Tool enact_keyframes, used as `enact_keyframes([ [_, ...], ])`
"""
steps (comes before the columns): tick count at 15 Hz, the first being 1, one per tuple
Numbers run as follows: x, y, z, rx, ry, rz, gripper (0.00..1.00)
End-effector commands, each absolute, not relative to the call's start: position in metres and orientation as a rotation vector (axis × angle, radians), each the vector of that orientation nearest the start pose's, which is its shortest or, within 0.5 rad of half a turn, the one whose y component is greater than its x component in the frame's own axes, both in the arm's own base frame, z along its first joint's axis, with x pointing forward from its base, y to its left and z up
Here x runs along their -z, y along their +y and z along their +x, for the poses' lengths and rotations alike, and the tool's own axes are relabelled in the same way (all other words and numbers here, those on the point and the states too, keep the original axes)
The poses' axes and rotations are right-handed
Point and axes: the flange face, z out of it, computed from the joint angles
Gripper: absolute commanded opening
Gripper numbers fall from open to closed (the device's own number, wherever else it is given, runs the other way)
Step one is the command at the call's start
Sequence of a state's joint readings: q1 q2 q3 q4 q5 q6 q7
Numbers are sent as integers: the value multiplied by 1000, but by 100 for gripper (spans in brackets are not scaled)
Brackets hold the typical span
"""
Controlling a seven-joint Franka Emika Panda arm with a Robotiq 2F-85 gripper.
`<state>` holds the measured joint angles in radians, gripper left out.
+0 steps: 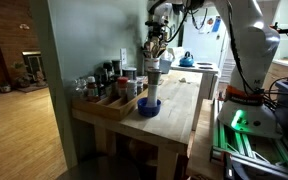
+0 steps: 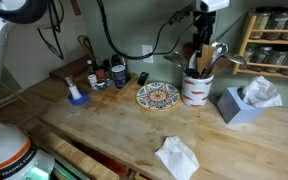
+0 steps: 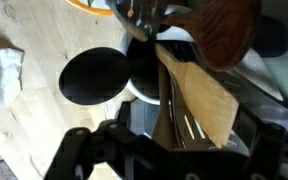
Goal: Pick up the wooden spatula from the utensil holder and put it on the table
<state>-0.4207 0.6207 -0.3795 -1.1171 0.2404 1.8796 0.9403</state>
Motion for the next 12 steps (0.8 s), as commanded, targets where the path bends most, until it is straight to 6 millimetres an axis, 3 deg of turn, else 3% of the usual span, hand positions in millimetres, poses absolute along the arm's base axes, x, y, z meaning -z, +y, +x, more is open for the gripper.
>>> enact_keyframes([
  [1,-488,-459,582,220,2301,-2088,100],
  [4,-489,-457,587,257,2277,-2107,98],
  [5,-490,-457,590,279,2268,-2110,78],
  [7,-491,-457,594,317,2260,-2116,72],
  [12,-490,-459,604,419,2247,-2120,31],
])
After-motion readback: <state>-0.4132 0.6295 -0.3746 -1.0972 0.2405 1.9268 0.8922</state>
